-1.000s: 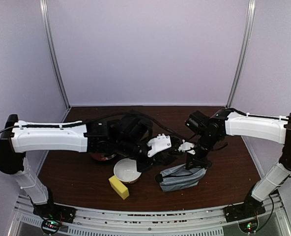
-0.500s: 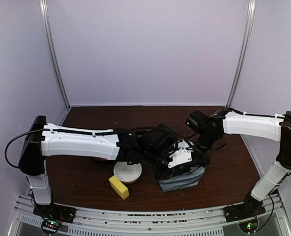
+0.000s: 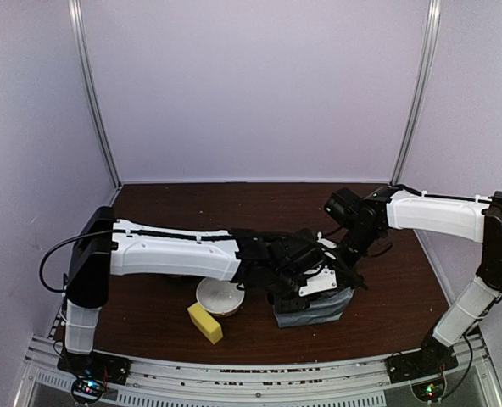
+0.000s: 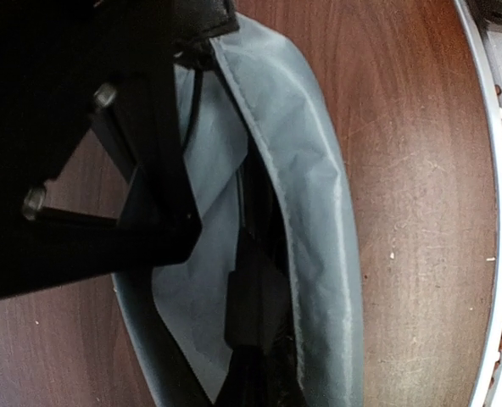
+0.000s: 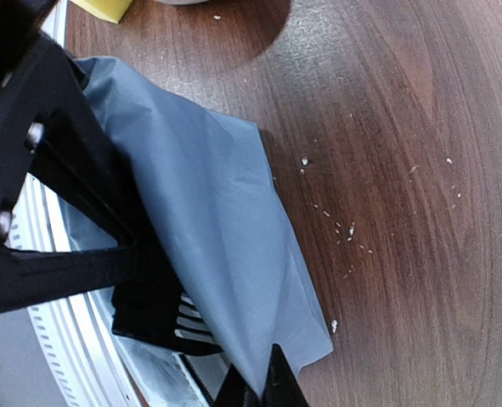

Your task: Sort the hair-cutting tools

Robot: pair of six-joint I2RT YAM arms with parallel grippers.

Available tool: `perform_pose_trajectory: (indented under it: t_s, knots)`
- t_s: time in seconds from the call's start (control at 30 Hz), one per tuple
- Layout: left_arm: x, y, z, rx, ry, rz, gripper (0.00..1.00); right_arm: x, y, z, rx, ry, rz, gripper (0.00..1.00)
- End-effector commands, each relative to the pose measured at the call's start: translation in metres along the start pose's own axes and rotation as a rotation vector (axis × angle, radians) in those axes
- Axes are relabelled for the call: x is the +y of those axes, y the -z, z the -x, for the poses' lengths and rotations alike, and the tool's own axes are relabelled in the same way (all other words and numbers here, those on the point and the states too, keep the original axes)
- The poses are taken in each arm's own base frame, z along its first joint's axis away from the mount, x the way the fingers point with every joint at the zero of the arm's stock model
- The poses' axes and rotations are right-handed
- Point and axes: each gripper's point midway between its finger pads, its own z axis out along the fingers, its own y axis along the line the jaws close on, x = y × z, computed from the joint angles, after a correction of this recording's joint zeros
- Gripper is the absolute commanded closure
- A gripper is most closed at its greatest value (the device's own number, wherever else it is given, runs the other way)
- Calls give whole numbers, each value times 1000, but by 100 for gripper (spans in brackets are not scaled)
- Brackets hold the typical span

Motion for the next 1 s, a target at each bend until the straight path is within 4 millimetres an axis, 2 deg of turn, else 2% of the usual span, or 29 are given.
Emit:
perform_pose_trajectory:
  t_s: [0.0, 0.1, 0.23, 0.37, 0.57, 0.77, 0.9, 0.97]
  knots:
    - [19, -11, -15, 104, 6, 86, 100, 9, 12, 9, -51, 12, 21, 99]
    - [21, -15, -14, 122, 27, 93, 100, 10, 13, 9, -56, 11, 23, 98]
    - [27, -9, -8, 105, 67, 118, 81, 9, 14, 8, -59, 7, 19, 95]
    - [30, 5, 2, 60, 78, 123, 72, 7, 15, 8, -62, 2, 13, 92]
    - [42, 42, 13, -21, 97, 178, 69, 4, 17, 8, -67, -6, 5, 90]
    - [66, 87, 16, -121, 155, 318, 68, 3, 18, 9, -66, -5, 0, 84]
    - [92, 113, 1, -114, 236, 482, 66, 0, 26, 11, -66, 1, -29, 77]
    - [104, 126, -13, -90, 295, 553, 56, -2, 37, 14, -76, 6, -55, 73]
